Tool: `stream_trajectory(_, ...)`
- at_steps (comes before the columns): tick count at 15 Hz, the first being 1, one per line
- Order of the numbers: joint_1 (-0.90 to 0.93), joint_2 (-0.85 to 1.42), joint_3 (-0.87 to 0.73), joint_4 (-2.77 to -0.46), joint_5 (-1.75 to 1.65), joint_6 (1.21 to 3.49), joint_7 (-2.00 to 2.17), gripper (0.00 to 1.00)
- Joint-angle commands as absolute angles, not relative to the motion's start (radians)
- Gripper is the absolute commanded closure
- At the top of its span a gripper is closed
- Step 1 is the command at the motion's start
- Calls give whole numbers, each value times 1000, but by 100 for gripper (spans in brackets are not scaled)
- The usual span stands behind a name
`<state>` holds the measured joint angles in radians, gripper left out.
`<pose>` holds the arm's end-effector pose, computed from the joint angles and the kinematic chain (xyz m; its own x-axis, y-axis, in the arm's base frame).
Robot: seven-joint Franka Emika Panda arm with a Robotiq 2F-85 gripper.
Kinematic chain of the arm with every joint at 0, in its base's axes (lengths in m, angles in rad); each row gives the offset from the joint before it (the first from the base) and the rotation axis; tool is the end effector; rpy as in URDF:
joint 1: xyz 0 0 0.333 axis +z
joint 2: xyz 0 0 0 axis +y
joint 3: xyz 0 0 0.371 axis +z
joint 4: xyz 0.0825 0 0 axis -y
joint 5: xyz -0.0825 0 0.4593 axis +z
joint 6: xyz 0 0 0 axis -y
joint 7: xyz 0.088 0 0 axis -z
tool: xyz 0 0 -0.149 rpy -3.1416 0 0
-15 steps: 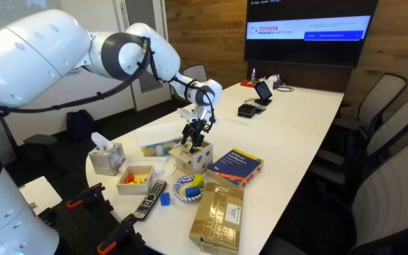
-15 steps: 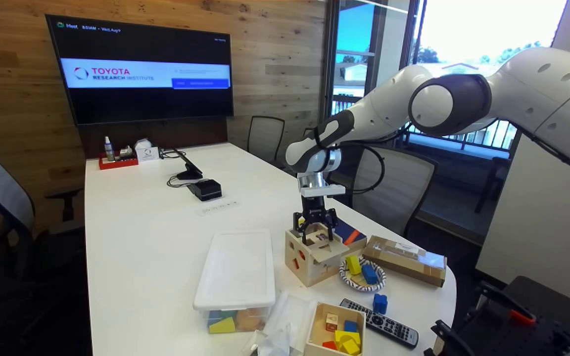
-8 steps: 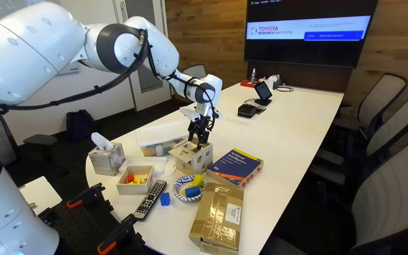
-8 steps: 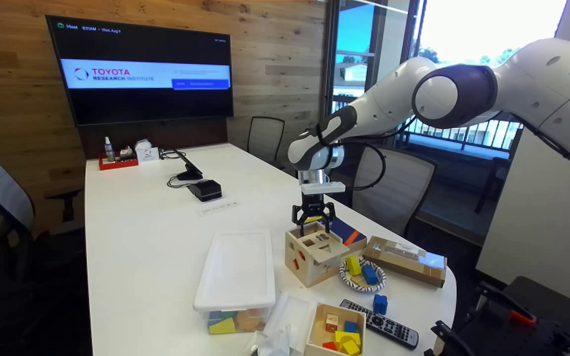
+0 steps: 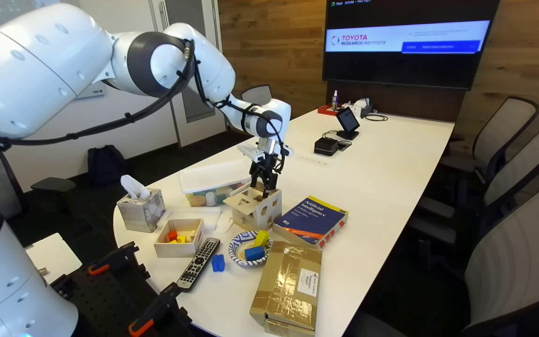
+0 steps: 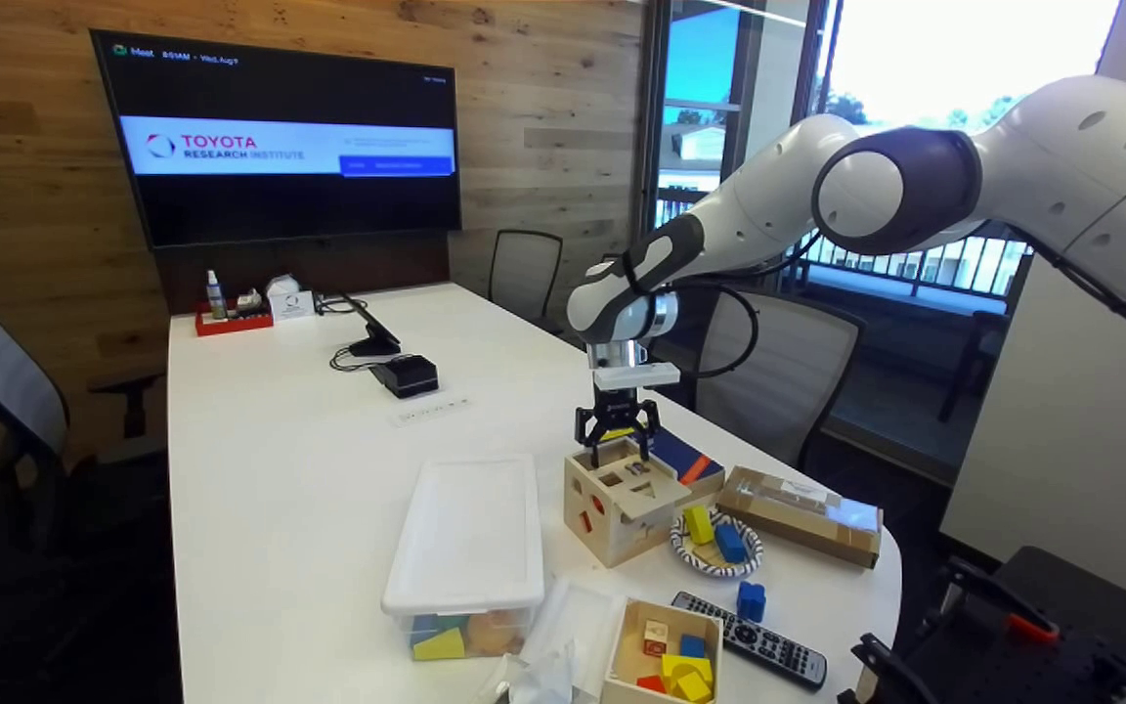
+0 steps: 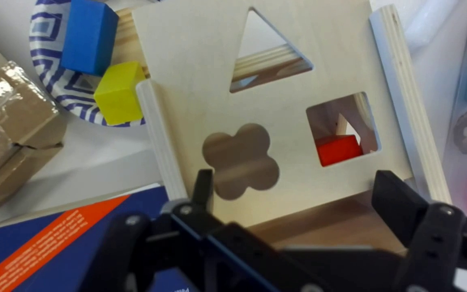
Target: Open the lid on the cube
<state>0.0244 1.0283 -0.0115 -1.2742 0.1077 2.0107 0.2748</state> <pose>0.7987 0.0223 0.0407 0.9064 -0.3001 -0.2972 -0.3111 -0.9503 0.0109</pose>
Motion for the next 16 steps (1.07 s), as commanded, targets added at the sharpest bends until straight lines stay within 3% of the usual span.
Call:
stream_trajectory(1, 39, 1021, -19, -1301, 93, 2032, 257, 0)
stream_trajectory(16, 11, 1003, 15, -1359, 133, 1916, 212, 0)
